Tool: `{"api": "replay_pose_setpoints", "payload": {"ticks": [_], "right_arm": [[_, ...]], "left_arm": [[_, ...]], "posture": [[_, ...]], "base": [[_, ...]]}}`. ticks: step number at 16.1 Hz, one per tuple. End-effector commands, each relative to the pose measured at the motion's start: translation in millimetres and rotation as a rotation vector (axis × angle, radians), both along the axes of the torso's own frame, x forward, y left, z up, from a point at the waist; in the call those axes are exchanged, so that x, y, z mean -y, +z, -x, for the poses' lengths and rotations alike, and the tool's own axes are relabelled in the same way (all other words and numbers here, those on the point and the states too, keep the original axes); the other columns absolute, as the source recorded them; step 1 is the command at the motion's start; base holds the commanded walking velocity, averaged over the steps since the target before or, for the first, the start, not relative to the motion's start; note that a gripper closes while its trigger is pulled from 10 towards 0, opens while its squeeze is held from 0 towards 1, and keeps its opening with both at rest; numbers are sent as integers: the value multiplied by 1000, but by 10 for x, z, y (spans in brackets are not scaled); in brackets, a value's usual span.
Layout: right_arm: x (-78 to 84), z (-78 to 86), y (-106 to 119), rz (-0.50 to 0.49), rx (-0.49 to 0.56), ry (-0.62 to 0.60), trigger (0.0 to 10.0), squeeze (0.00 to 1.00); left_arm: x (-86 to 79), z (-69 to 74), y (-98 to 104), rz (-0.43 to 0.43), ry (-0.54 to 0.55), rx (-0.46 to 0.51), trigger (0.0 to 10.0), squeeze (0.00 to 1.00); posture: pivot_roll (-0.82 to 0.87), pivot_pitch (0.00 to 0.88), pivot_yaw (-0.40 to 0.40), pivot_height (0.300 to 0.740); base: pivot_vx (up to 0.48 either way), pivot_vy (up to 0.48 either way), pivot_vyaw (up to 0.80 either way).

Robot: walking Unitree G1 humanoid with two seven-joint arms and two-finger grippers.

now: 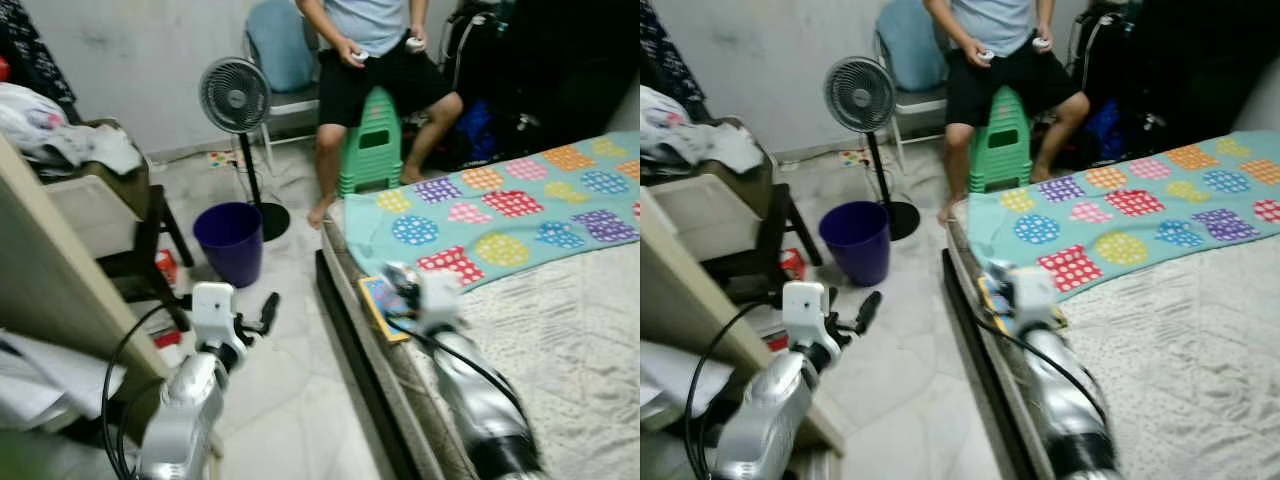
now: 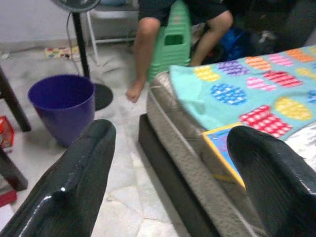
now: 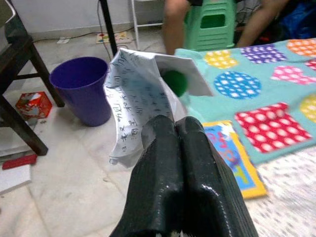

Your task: Clean up the room

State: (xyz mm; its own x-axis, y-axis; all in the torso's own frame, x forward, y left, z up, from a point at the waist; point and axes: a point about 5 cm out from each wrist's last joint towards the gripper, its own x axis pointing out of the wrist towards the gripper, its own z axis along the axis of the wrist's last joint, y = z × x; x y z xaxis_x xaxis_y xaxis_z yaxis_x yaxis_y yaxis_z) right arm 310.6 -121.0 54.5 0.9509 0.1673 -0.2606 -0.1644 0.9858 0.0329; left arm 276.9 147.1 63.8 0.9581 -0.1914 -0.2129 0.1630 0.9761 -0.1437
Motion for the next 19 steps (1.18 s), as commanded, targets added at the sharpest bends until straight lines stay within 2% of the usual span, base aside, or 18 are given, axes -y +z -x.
{"api": "replay_pose_setpoints", "payload": {"ticks": [1, 4, 6, 7, 10, 12, 19], "right_arm": [[-114, -57, -82, 21, -55, 13, 10000, 0], [-178, -100, -221, 16, -169, 6, 10000, 0], [-241, -119, -261, 67, -203, 41, 10000, 0], [-262, -91, -343, 96, -266, 48, 10000, 0], [-258, -57, -407, 100, -318, 38, 10000, 0], [-243, -57, -416, 108, -326, 30, 10000, 0], [-227, -70, -407, 111, -321, 37, 10000, 0]], "left_arm": [[-89, -90, -174, -51, 27, -83, 10000, 0], [-48, -224, -360, -72, 13, -176, 10000, 0], [-18, -265, -482, -36, 7, -263, 10000, 0], [0, -262, -589, -23, -5, -348, 10000, 0], [-78, -181, -728, 14, 49, -469, 10000, 0], [-84, -169, -750, 53, 64, -493, 10000, 0], [-14, -196, -731, 69, 41, -482, 10000, 0]], "posture": [[-49, 0, 8, 740], [-56, 0, 4, 740], [-66, 0, 8, 740], [-62, 0, 6, 740], [-68, 0, 9, 740], [-75, 0, 13, 740], [-81, 0, 10, 740]], "base": [[0, 0, 0], [0, 0, 0], [0, 0, 0], [0, 0, 0], [0, 0, 0], [0, 0, 0], [300, 0, 0]]}}
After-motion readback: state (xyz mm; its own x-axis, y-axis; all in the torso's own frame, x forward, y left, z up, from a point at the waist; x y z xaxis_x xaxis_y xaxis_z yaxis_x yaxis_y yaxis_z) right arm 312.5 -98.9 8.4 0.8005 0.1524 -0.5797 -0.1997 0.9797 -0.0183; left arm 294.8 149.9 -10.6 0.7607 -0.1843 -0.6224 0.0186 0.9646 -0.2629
